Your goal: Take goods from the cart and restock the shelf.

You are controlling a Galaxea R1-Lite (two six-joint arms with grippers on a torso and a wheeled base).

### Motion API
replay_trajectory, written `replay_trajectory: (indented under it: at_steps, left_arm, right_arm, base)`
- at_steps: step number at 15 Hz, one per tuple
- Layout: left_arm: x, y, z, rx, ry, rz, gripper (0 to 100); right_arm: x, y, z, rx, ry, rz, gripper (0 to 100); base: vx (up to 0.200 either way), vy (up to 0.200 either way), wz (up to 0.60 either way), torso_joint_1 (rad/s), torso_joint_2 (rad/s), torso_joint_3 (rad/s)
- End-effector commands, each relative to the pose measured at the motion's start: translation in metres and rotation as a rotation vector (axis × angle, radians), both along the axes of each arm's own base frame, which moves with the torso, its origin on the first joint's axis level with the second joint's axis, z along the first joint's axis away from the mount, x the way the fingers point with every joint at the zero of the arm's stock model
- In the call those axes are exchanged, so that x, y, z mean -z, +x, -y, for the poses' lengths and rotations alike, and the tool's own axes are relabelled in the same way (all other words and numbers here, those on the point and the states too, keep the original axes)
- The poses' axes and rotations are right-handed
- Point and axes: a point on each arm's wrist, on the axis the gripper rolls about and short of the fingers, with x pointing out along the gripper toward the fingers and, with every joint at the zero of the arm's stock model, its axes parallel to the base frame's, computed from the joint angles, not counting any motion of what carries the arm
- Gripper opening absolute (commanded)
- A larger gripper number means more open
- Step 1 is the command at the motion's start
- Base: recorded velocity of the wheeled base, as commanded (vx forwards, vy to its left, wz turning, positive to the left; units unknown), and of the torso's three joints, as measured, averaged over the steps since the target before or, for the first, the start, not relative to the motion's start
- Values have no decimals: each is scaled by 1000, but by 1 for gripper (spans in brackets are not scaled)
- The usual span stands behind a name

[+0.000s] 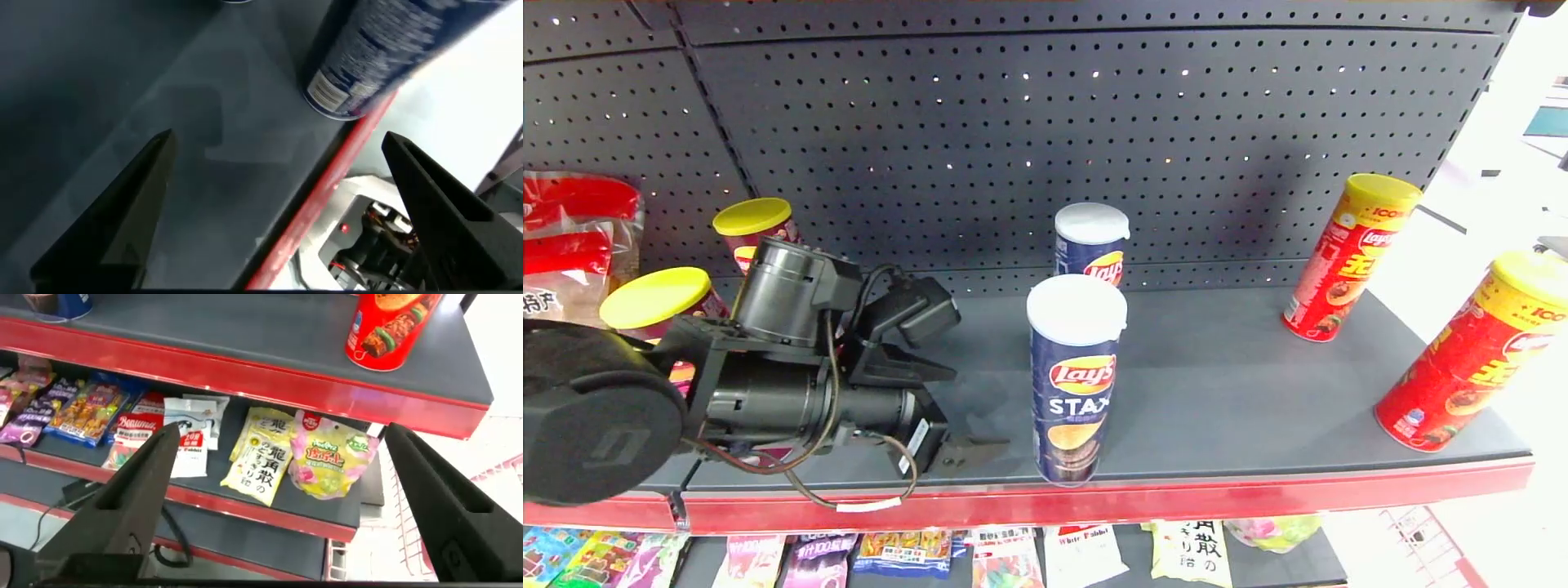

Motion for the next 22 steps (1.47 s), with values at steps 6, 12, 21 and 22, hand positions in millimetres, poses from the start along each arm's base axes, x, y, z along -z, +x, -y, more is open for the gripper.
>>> replay_trajectory:
  at_steps: [6, 12, 21, 22]
  left_arm:
    - [17, 22, 16, -1, 33, -35, 100]
    - [26, 33, 22, 23, 79, -13, 100]
    - [25, 42, 35, 40, 73, 3, 100]
    - [25, 43, 36, 40, 73, 3, 100]
  right_arm:
    - [5, -2, 1, 3, 5, 16, 100]
    - [5, -2, 1, 3, 5, 16, 100]
    - [5, -2, 1, 3, 5, 16, 100]
    - [5, -2, 1, 5, 5, 16, 100]
  base:
    - [0, 0, 0, 0, 0, 0]
    - [0, 0, 0, 0, 0, 0]
    - [0, 0, 0, 0, 0, 0]
    - [0, 0, 0, 0, 0, 0]
